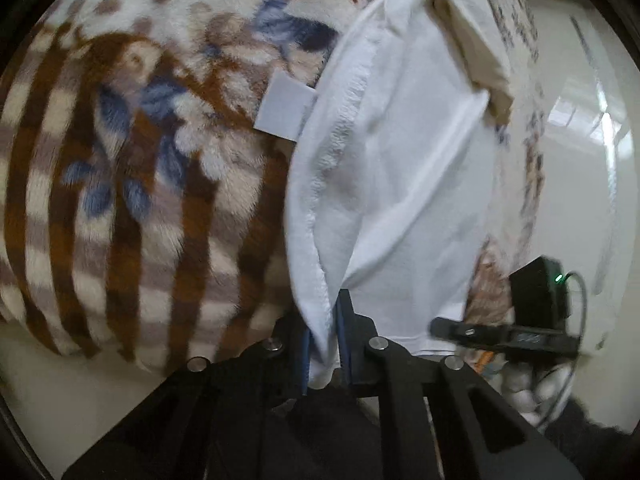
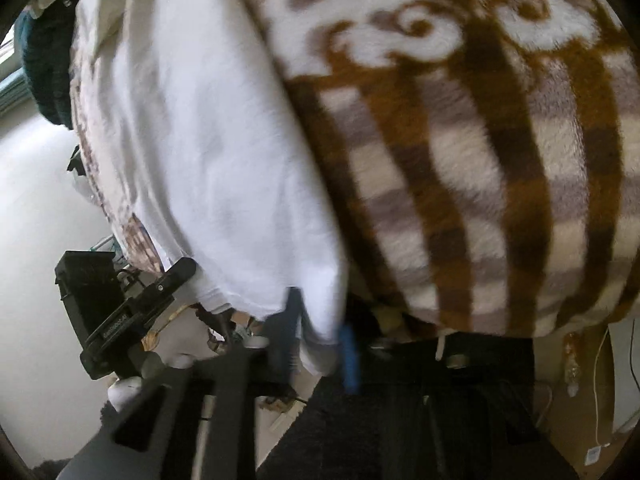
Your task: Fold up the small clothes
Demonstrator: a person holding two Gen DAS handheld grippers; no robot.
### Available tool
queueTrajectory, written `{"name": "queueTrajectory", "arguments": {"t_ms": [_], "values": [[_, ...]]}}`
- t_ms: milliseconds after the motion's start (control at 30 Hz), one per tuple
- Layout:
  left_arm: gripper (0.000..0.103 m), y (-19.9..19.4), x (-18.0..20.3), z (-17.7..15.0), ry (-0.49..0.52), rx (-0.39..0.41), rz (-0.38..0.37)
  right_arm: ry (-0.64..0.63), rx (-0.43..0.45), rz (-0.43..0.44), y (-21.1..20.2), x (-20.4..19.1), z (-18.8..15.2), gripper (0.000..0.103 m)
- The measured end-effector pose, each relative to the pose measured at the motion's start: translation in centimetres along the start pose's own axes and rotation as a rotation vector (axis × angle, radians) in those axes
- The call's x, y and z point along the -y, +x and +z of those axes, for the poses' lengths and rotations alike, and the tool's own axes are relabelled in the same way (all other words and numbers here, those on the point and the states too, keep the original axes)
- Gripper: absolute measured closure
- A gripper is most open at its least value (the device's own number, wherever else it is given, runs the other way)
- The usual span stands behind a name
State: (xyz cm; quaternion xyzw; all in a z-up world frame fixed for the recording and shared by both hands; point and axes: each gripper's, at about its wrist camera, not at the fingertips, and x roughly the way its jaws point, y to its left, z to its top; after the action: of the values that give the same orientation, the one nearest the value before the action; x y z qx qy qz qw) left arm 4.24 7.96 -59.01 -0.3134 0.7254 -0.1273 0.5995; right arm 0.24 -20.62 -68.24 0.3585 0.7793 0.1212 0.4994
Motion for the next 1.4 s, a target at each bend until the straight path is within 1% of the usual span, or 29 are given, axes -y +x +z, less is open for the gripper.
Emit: {"name": "queueTrajectory", "arguments": {"t_ms": [100, 200, 300, 400, 467, 533, 567, 600, 633, 667, 700, 733, 767, 800, 833, 867, 900, 933, 967, 1000, 1033, 1067, 1100, 1167, 1200, 1233, 1267, 1333, 1400], "values": [[0.095, -1.1, -0.8, -0.5, -0.066, 0.005, -0.081, -0.048, 0.054, 0.014, -1.3, -1.1, -1.2, 0.095], [0.096, -2.6, -0.6, -0.6, -0.096, 0.014, -0.142, -0.080, 0.090, 0.041, -2.7, -2.5, -2.4, 0.095], [0.096, -4.7, 1.4, -0.1, -0.109, 0.043, -0.212, -0.093, 0.127, 0.082, -4.8, -3.9, -2.9, 0.095], [0.096, -6.4, 3.6, 1.8, -0.108, 0.084, -0.285, -0.116, 0.177, 0.110, -7.8, -5.9, -2.6, 0.095], [0.096, -7.6, 5.8, 4.2, -0.086, 0.117, -0.337, -0.131, 0.219, 0.128, -10.4, -7.3, -1.5, 0.095], [0.096, -8.4, 7.5, 6.9, -0.062, 0.143, -0.377, -0.142, 0.255, 0.147, -13.1, -8.6, 0.7, 0.095], [0.096, -8.6, 9.0, 9.2, -0.038, 0.160, -0.399, -0.146, 0.281, 0.155, -14.3, -9.6, 2.0, 0.095], [0.096, -8.7, 9.5, 10.3, -0.024, 0.173, -0.397, -0.149, 0.302, 0.158, -15.4, -10.3, 3.3, 0.095], [0.096, -8.5, 10.7, 13.0, -0.003, 0.189, -0.407, -0.156, 0.325, 0.160, -16.8, -11.0, 5.0, 0.095], [0.096, -8.5, 10.8, 14.8, 0.011, 0.198, -0.408, -0.166, 0.361, 0.149, -17.9, -12.0, 6.8, 0.095], [0.095, -8.1, 11.1, 16.1, 0.013, 0.211, -0.392, -0.169, 0.387, 0.143, -19.1, -12.1, 8.3, 0.095], [0.095, -7.3, 11.7, 19.0, 0.009, 0.225, -0.398, -0.165, 0.406, 0.151, -19.6, -13.2, 10.0, 0.095], [0.093, -6.8, 11.8, 20.7, 0.006, 0.226, -0.412, -0.163, 0.420, 0.163, -20.3, -13.6, 11.7, 0.095], [0.088, -6.2, 11.9, 22.7, -0.007, 0.223, -0.414, -0.167, 0.447, 0.153, -21.0, -14.4, 13.8, 0.095], [0.084, -6.2, 11.1, 24.4, -0.032, 0.215, -0.423, -0.171, 0.465, 0.144, -21.5, -15.2, 15.4, 0.095], [0.067, -5.9, 11.0, 26.3, -0.061, 0.218, -0.451, -0.185, 0.481, 0.138, -22.0, -16.0, 17.4, 0.092], [0.048, -6.1, 10.8, 27.8, -0.083, 0.233, -0.468, -0.181, 0.491, 0.131, -22.0, -16.7, 19.0, 0.091], [0.043, -6.2, 11.0, 28.5, -0.091, 0.246, -0.486, -0.174, 0.497, 0.128, -22.3, -17.0, 20.3, 0.087], [0.038, -6.9, 11.0, 29.5, -0.089, 0.272, -0.514, -0.170, 0.498, 0.135, -22.6, -17.2, 21.4, 0.079], [0.036, -7.5, 11.2, 29.9, -0.073, 0.286, -0.495, -0.167, 0.503, 0.149, -22.9, -17.3, 22.1, 0.070], [0.036, -8.1, 11.4, 30.1, -0.042, 0.296, -0.461, -0.166, 0.517, 0.146, -23.0, -17.3, 22.5, 0.053], [0.036, -8.5, 11.8, 30.2, 0.004, 0.303, -0.417, -0.168, 0.548, 0.116, -23.4, -17.3, 22.4, 0.046], [0.036, -8.8, 12.0, 30.2, 0.040, 0.305, -0.377, -0.170, 0.563, 0.089, -23.4, -17.2, 22.2, 0.046], [0.036, -8.6, 12.7, 30.3, 0.146, 0.286, -0.247, -0.159, 0.574, 0.034, -22.7, -16.6, 21.8, 0.046], [0.036, -8.0, 12.9, 30.4, 0.185, 0.267, -0.192, -0.149, 0.567, 0.016, -22.3, -15.9, 21.7, 0.046], [0.036, -6.8, 13.3, 30.7, 0.223, 0.236, -0.102, -0.139, 0.558, 0.003, -21.8, -15.5, 21.9, 0.046], [0.036, -6.0, 13.2, 30.9, 0.241, 0.214, -0.055, -0.128, 0.550, -0.024, -21.3, -15.0, 22.1, 0.046], [0.036, -4.1, 13.2, 31.5, 0.275, 0.178, 0.008, -0.117, 0.543, -0.063, -20.3, -14.0, 22.6, 0.046], [0.039, -2.8, 13.2, 32.1, 0.296, 0.166, 0.026, -0.092, 0.531, -0.069, -19.2, -13.1, 23.6, 0.046]]}}
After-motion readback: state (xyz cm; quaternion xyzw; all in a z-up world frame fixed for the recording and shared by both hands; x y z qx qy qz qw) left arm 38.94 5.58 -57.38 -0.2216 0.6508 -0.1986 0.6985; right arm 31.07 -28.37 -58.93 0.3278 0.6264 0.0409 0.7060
